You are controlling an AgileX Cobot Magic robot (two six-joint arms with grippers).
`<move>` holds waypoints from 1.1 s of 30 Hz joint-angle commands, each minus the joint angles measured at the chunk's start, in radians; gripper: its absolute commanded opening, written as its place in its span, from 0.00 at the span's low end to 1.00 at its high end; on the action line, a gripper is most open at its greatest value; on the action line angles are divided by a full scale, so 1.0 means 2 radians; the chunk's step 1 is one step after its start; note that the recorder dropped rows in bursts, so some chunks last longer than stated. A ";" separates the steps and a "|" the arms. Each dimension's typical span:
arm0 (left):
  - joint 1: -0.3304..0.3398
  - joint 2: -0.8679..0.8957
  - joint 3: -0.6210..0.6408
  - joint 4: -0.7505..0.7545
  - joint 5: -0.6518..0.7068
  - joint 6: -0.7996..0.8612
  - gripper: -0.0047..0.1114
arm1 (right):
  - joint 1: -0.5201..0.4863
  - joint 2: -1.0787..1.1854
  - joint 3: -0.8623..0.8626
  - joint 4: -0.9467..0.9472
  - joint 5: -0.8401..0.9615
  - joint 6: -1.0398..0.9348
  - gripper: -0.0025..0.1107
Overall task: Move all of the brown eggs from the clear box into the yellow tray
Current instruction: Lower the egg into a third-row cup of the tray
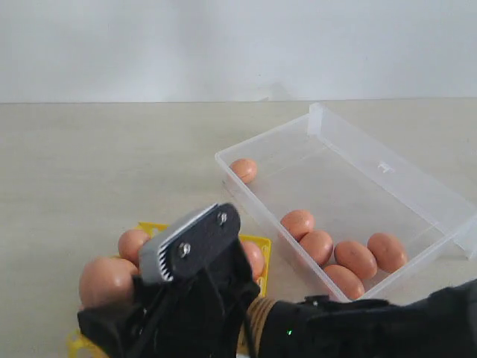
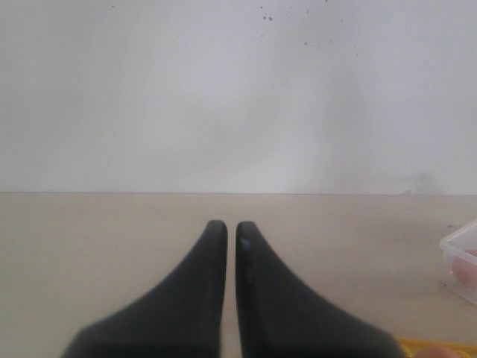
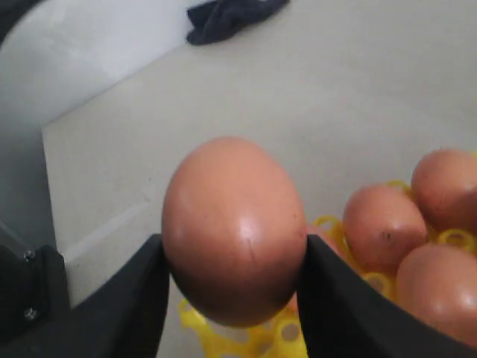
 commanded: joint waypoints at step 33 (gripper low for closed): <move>0.001 -0.002 -0.002 -0.002 -0.002 -0.003 0.08 | 0.009 0.058 -0.067 0.032 0.124 -0.038 0.02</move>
